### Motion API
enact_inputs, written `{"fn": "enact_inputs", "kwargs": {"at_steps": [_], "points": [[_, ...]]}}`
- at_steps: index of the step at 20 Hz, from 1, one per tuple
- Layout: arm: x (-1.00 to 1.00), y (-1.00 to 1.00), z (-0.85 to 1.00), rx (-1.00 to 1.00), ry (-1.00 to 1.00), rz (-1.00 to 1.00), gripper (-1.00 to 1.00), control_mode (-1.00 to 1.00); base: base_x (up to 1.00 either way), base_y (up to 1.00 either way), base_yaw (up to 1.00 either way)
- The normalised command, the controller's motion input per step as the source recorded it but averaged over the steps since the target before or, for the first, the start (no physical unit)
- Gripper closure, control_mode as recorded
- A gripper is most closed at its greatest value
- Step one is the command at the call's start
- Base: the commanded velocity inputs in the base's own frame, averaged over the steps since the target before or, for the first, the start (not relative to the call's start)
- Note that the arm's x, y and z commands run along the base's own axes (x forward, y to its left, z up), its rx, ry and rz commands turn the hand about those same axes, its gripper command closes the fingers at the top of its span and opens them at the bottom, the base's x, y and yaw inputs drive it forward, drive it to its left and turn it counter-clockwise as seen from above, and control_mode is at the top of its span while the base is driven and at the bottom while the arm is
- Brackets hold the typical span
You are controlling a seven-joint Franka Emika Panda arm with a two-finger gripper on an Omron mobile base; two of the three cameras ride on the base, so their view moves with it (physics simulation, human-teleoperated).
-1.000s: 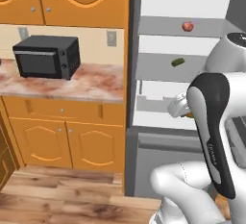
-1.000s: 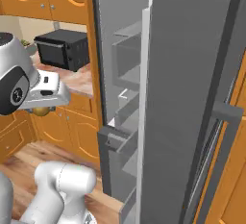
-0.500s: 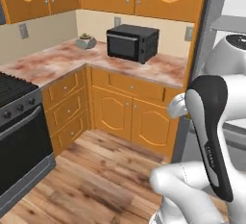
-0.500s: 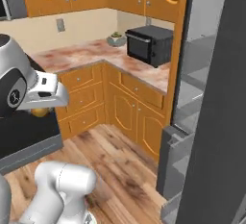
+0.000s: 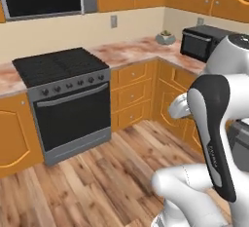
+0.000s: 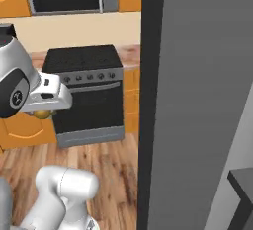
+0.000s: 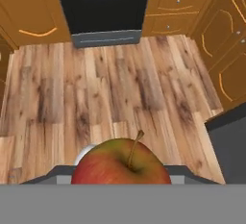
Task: Pick up the apple and peach from the fridge and place one fruit on each plate on the dining counter.
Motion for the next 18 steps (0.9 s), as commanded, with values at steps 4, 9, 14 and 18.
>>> {"fn": "enact_inputs", "kwargs": {"at_steps": [4, 9, 14, 18], "points": [[0.00, 0.00, 0.00, 0.00, 0.00, 0.00, 1.00, 1.00, -0.95, 0.01, 0.51], [0.00, 0.00, 0.00, 0.00, 0.00, 0.00, 1.00, 1.00, -1.00, 0.17, 0.31], [0.00, 0.00, 0.00, 0.00, 0.00, 0.00, 1.00, 1.00, -1.00, 0.32, 0.27], [0.00, 0.00, 0.00, 0.00, 0.00, 0.00, 1.00, 1.00, -1.00, 0.53, 0.28]]}}
